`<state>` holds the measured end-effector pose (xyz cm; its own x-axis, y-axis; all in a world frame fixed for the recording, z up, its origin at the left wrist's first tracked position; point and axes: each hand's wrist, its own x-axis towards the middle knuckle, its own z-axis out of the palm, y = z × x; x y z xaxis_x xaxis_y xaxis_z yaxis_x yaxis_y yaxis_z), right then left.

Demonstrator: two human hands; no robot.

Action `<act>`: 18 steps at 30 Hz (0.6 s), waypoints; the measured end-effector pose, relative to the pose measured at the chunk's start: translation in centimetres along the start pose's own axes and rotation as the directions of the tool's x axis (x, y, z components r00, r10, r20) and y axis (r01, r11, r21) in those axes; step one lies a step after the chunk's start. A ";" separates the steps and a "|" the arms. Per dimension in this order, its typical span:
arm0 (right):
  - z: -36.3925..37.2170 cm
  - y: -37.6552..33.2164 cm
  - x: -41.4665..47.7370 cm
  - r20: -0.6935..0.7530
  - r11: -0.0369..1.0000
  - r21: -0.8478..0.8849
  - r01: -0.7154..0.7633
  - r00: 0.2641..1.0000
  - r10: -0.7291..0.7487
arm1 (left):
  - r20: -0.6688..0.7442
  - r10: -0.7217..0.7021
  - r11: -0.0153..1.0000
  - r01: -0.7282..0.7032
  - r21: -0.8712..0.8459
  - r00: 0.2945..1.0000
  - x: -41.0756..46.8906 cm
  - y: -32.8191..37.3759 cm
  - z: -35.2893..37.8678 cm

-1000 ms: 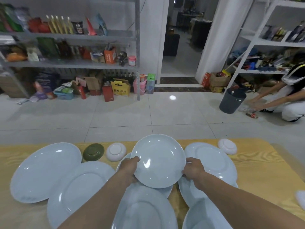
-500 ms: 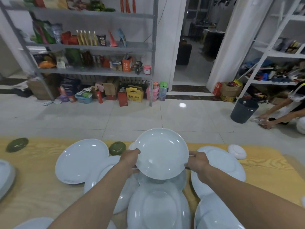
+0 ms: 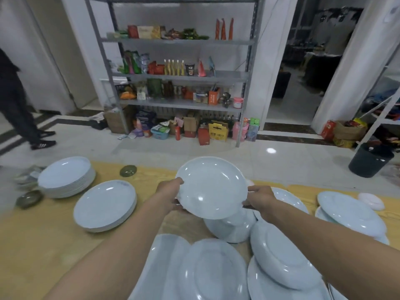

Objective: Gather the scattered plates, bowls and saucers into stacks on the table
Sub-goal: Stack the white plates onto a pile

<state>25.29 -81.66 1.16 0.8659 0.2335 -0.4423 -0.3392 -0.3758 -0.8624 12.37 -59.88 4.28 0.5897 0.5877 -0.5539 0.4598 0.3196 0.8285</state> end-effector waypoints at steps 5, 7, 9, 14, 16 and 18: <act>7.1 -2.5 -1.3 0.101 0.998 -0.045 0.051 0.994 -0.046 | -0.053 -0.040 0.998 0.038 -0.047 0.998 0.0 0.4 -7.9; 9.7 -3.4 -1.3 0.137 0.997 -0.045 0.067 0.989 -0.060 | -0.088 -0.041 0.997 0.036 -0.065 0.995 0.3 0.4 -10.3; 12.1 -4.2 -1.4 0.169 0.995 -0.051 0.083 0.983 -0.073 | -0.130 -0.051 0.996 0.041 -0.078 0.990 0.5 0.4 -12.5; 18.2 -5.6 -0.7 0.243 0.991 -0.096 0.096 0.968 -0.071 | -0.240 -0.090 0.990 0.060 -0.129 0.967 2.0 -0.1 -17.9; 20.6 -5.7 -0.5 0.268 0.989 -0.114 0.093 0.962 -0.059 | -0.262 -0.103 0.986 0.063 -0.157 0.959 2.6 -0.3 -20.0; 22.9 -5.8 -0.5 0.288 0.988 -0.127 0.087 0.956 -0.047 | -0.271 -0.110 0.983 0.065 -0.170 0.956 3.6 -0.6 -22.0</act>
<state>18.42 -59.02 0.71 0.7383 0.4993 -0.4535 -0.2130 -0.4653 -0.8591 -0.37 -41.56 3.62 0.3332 0.7287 -0.5983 0.3772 0.4785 0.7929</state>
